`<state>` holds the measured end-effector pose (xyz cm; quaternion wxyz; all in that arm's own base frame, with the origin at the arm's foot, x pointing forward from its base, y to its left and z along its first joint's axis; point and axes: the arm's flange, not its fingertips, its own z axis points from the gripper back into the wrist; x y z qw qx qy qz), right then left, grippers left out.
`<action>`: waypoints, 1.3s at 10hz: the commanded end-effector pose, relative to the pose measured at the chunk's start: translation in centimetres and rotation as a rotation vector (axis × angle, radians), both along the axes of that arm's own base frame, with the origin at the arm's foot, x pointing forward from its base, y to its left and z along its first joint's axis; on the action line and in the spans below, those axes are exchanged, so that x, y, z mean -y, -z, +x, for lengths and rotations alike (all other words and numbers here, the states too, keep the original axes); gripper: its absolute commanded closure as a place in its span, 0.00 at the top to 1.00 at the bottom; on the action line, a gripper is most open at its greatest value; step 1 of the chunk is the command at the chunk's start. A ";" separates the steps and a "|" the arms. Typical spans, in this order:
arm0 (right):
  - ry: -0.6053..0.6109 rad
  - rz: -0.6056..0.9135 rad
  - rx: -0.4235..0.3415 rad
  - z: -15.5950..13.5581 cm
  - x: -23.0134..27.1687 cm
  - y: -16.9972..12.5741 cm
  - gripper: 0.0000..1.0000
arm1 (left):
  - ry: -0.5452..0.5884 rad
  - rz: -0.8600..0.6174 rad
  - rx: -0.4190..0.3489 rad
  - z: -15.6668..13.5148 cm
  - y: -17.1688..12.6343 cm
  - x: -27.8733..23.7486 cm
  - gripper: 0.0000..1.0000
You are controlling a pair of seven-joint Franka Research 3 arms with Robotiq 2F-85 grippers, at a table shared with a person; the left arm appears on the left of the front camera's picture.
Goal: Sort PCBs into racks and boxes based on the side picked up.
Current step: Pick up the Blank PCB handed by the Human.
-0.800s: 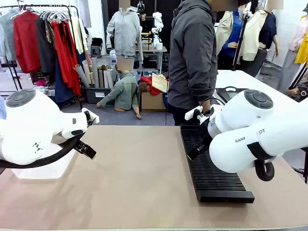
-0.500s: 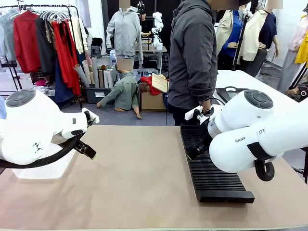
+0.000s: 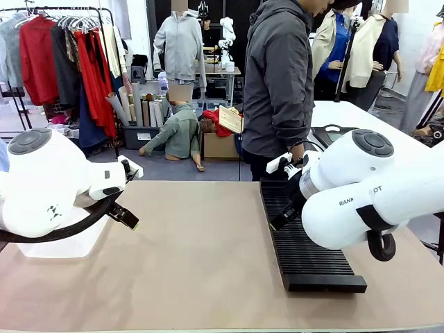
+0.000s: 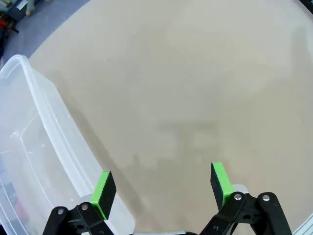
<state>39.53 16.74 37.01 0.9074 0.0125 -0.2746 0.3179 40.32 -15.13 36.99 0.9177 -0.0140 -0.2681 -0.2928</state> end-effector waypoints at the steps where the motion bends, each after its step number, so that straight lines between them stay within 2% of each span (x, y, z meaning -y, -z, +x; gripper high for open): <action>1: 0.000 0.000 0.000 0.0 0.0 0.0 1.00 | 0.000 0.000 0.000 0.0 0.0 0.0 1.00; 3: 0.000 0.000 0.000 0.0 0.0 0.0 1.00 | -0.008 -0.038 0.000 -0.1 -0.7 0.1 1.00; 5: 0.005 0.049 0.009 -0.7 1.2 -2.6 1.00 | 0.004 -0.065 -0.047 -0.2 -2.3 0.3 1.00; 6: 0.021 0.054 -0.011 -1.0 2.1 -4.0 1.00 | 0.002 -0.079 -0.055 0.0 -3.5 0.5 1.00; 7: 0.025 0.049 -0.017 -1.5 2.8 -5.8 1.00 | 0.011 -0.094 -0.097 0.4 -5.3 0.4 1.00; 8: 0.045 0.044 -0.055 -1.7 3.1 -7.6 1.00 | 0.028 -0.078 -0.153 0.8 -7.0 0.3 1.00; 10: 0.096 0.078 -0.186 -1.7 4.2 -10.5 1.00 | 0.005 -0.122 -0.179 2.1 -10.5 -0.6 1.00; 11: 0.041 0.152 -0.210 -1.8 4.8 -11.9 1.00 | -0.018 -0.141 -0.195 2.9 -11.9 -1.1 1.00; 12: -0.029 0.232 -0.284 -1.8 5.8 -13.3 1.00 | -0.005 -0.177 -0.231 3.6 -13.0 -1.7 1.00; 13: -0.062 0.271 -0.322 -1.7 6.5 -14.2 1.00 | 0.033 -0.246 -0.241 4.1 -13.5 -2.5 1.00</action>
